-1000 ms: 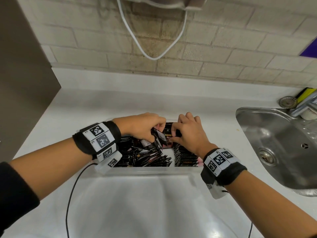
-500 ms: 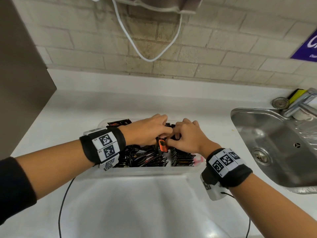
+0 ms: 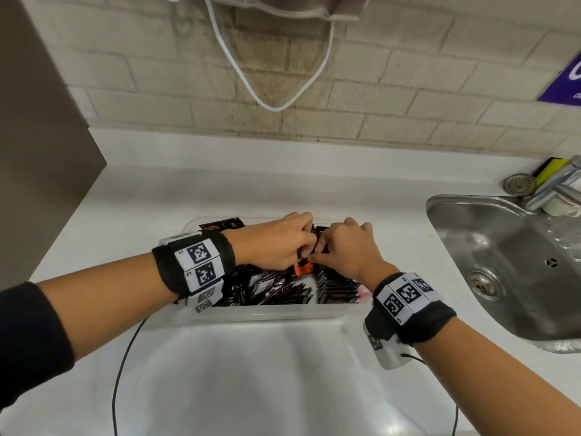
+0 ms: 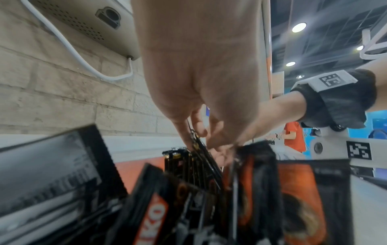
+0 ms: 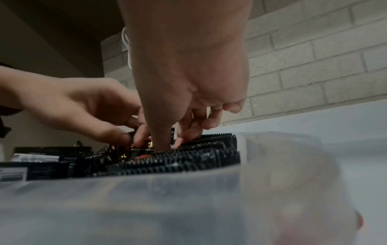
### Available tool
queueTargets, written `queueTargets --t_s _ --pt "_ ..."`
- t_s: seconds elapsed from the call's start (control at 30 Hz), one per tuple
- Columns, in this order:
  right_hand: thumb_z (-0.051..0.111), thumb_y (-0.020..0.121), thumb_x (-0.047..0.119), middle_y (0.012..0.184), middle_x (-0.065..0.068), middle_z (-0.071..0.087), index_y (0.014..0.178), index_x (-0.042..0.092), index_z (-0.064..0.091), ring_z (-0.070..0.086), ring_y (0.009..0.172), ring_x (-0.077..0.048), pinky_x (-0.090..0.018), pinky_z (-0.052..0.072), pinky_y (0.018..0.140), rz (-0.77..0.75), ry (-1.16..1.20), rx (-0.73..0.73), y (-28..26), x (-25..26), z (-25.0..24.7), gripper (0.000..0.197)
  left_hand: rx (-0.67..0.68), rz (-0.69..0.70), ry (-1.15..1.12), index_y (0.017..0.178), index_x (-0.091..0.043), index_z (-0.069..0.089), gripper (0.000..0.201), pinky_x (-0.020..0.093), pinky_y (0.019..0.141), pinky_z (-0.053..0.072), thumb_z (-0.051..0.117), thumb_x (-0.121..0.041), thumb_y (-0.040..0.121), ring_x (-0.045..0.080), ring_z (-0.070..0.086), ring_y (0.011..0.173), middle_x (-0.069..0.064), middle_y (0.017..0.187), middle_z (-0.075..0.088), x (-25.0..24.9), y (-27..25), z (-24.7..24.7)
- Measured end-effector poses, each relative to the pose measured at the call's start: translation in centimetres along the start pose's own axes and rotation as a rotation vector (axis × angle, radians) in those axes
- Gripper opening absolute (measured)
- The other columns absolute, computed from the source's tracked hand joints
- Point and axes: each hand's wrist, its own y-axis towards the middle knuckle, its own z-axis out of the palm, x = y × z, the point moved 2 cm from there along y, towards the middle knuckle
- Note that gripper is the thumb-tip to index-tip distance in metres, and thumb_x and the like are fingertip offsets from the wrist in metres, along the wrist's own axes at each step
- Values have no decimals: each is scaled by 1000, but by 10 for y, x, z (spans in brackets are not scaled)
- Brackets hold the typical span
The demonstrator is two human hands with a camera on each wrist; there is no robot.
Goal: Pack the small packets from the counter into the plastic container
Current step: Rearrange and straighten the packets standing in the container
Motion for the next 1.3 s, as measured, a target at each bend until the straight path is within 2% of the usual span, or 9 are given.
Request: queueTargets --t_s 0.13,0.23,0.37,0.53,0.6,0.7,0.87,1.13,1.3 --pt "68 77 59 84 11 48 84 29 55 45 98 -19 -37 30 81 -14 -8 -54 -2 2 4 33 -46 -9 62 103 -12 55 19 26 62 31 51 3 91 9 30 81 3 102 36 1 8 5" --pt "73 72 57 96 8 51 100 24 49 44 96 -18 -37 36 83 -11 98 -98 -3 3 4 50 -90 -54 -108 117 -11 55 21 36 82 40 52 -16 98 4 30 89 12 119 50 -3 15 9" --pt "70 81 39 101 2 61 108 18 56 51 97 -22 -37 40 84 -49 163 -95 -2 6 4 37 -127 -41 -144 93 -12 51 5 40 66 41 52 -16 94 14 43 74 2 90 50 -9 16 11" --pt "74 81 41 94 6 59 98 22 57 48 93 -19 -37 39 84 -61 90 -77 -3 6 10 31 -189 -10 -77 90 -17 48 18 29 72 42 60 -5 84 14 41 89 -5 92 43 1 7 -2" --pt "76 78 42 92 9 51 91 26 50 46 93 -19 -36 37 82 -68 68 -76 -4 6 13 33 -237 -142 -89 90 -19 47 18 30 67 43 60 -11 82 15 47 82 -7 86 48 9 5 -8" --pt "78 75 42 92 9 48 88 29 45 44 93 -18 -35 36 82 -70 67 -83 -3 8 14 37 -79 -318 -212 90 -15 60 10 31 70 52 64 -10 83 15 61 76 -7 78 61 16 3 -7" --pt "80 72 39 96 6 49 96 25 46 44 91 -19 -34 35 76 -110 60 -123 -5 12 17 45 -82 -342 -298 90 -8 65 8 12 56 47 61 -1 87 -7 56 53 -11 69 59 11 7 1" --pt "77 76 38 104 2 49 107 24 52 45 97 -20 -34 33 78 -159 52 -128 -9 10 19 42 -180 -464 -565 86 -16 61 13 27 70 58 72 -11 83 12 72 65 5 82 72 14 11 1" --pt "77 77 41 104 4 44 100 24 54 38 101 -19 -36 33 82 -137 39 -122 -10 11 21 37 -108 -396 -411 86 -17 57 25 30 68 47 78 -11 74 12 51 74 3 86 58 8 11 3"
